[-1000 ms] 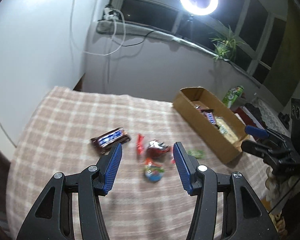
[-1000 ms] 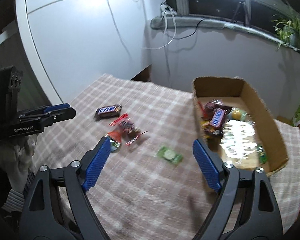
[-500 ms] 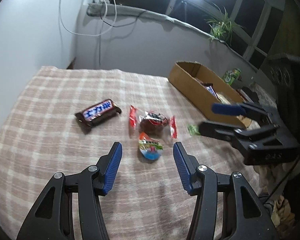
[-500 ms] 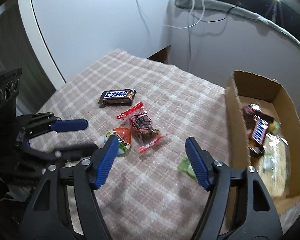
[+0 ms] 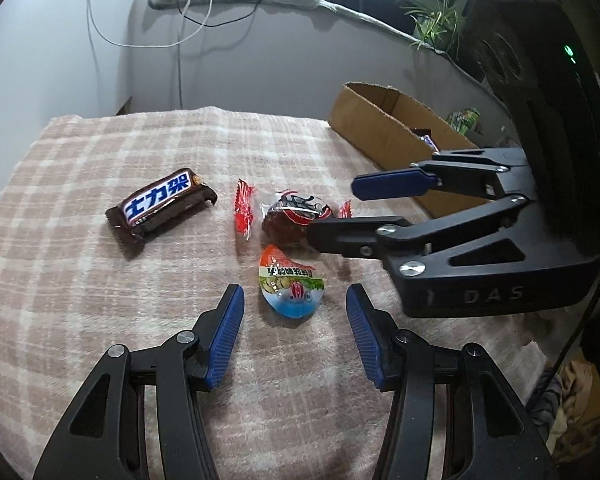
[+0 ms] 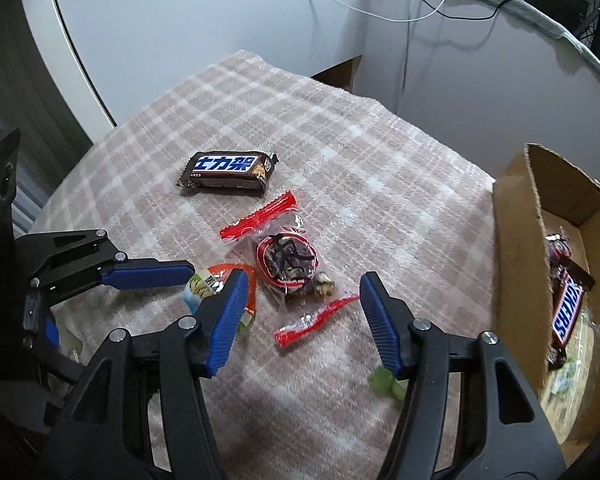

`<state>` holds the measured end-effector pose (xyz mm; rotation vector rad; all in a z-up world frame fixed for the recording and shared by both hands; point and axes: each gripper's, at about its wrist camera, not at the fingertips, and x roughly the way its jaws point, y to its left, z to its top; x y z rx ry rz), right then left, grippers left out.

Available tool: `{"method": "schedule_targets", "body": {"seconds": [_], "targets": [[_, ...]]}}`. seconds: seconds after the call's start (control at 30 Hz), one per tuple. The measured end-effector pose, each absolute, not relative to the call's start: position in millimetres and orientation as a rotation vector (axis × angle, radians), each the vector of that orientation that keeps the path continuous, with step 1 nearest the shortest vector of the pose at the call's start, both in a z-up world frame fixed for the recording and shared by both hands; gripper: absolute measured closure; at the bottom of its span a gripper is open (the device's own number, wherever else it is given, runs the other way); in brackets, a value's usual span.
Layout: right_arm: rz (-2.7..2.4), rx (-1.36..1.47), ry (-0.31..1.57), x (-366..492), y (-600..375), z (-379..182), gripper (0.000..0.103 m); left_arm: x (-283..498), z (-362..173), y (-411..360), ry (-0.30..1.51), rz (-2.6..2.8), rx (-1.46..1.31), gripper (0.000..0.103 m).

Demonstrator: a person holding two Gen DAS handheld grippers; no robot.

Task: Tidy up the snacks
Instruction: 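Move both tools back toward the remaining snacks on the tablecloth, then grasp jelly cup with left tool while right tool grasps red-wrapped candy packet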

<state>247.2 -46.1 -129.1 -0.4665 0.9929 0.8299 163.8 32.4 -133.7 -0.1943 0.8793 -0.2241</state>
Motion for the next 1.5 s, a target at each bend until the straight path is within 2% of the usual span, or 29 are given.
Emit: {"method": "schedule_targets", "body": {"seconds": [0.37, 0.5, 0.57, 0.67, 0.73, 0.8, 0.83, 1.5], "targets": [[0.831, -0.457, 1.026, 259, -32, -143, 0.042, 175, -139, 28, 0.887, -0.234, -0.159, 0.051], [0.832, -0.465, 1.025, 261, -27, -146, 0.042, 177, -140, 28, 0.889, -0.225, -0.153, 0.057], [0.832, -0.466, 1.031, 261, -26, -146, 0.049, 178, -140, 28, 0.888, -0.222, -0.152, 0.062], [0.817, -0.492, 1.006, 261, -22, -144, 0.049, 180, -141, 28, 0.887, -0.216, -0.151, 0.068], [0.837, -0.492, 1.012, 262, -20, -143, 0.05, 180, -141, 28, 0.884, -0.215, -0.157, 0.068], [0.841, -0.49, 1.021, 263, -18, -144, 0.065, 181, -141, 29, 0.883, -0.216, -0.16, 0.069], [0.839, -0.491, 1.026, 263, -17, -144, 0.067, 182, -142, 29, 0.883, -0.216, -0.162, 0.069], [0.823, -0.351, 0.934, 254, -63, -97, 0.068, 159, -117, 37, 0.829, -0.201, -0.192, 0.069]]}}
